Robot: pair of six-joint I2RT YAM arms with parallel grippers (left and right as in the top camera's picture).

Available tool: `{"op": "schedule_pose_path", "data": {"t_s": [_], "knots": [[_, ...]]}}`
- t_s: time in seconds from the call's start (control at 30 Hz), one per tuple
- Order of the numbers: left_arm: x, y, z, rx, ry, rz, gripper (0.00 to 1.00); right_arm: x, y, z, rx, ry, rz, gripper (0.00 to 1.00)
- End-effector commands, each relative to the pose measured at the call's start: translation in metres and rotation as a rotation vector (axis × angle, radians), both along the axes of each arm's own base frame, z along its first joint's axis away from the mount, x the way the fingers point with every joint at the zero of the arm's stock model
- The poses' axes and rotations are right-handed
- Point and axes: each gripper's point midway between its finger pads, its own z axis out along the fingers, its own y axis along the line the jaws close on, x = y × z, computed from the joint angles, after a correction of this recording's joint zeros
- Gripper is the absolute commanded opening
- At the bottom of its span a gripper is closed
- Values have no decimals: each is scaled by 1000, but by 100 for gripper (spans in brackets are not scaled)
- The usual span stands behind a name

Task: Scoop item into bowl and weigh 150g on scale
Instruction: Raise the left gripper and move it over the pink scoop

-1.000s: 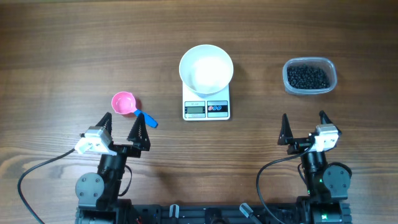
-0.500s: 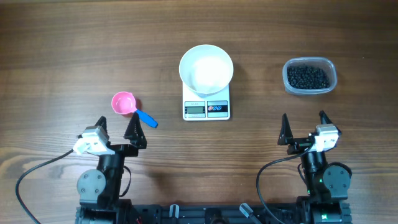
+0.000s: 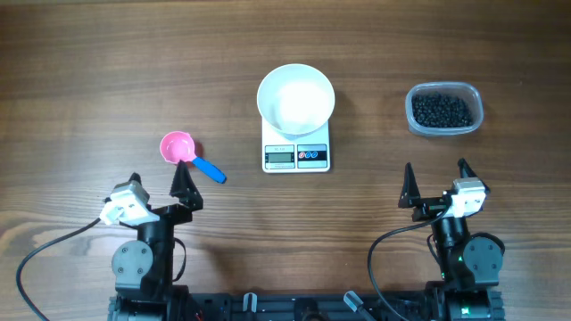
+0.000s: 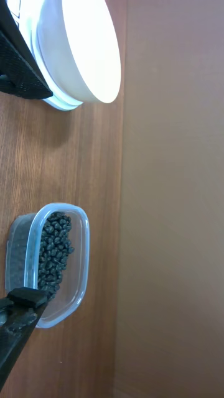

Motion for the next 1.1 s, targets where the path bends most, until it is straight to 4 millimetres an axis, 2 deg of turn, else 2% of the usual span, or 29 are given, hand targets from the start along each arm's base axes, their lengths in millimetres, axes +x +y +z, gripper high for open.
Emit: {"op": "schedule_pose_path", "data": {"t_s": [0.0, 0.1, 0.27, 0.5, 0.7, 0.87, 1.07], "knots": [[-1, 5, 19, -62, -66, 35, 100, 0, -1, -1, -14, 2, -5, 100], [0, 5, 27, -64, -97, 35, 100, 0, -1, -1, -14, 2, -5, 100], [6, 5, 35, -60, -53, 36, 100, 0, -1, -1, -14, 2, -5, 100], [40, 2, 42, -47, 102, 40, 100, 0, -1, -1, -14, 2, -5, 100], [63, 0, 52, -42, 157, 41, 100, 0, -1, -1, -14, 2, -5, 100], [68, 0, 58, -39, 185, 42, 100, 0, -1, -1, -14, 2, -5, 100], [70, 0, 74, -39, 189, 42, 100, 0, -1, -1, -13, 2, -4, 100]]}}
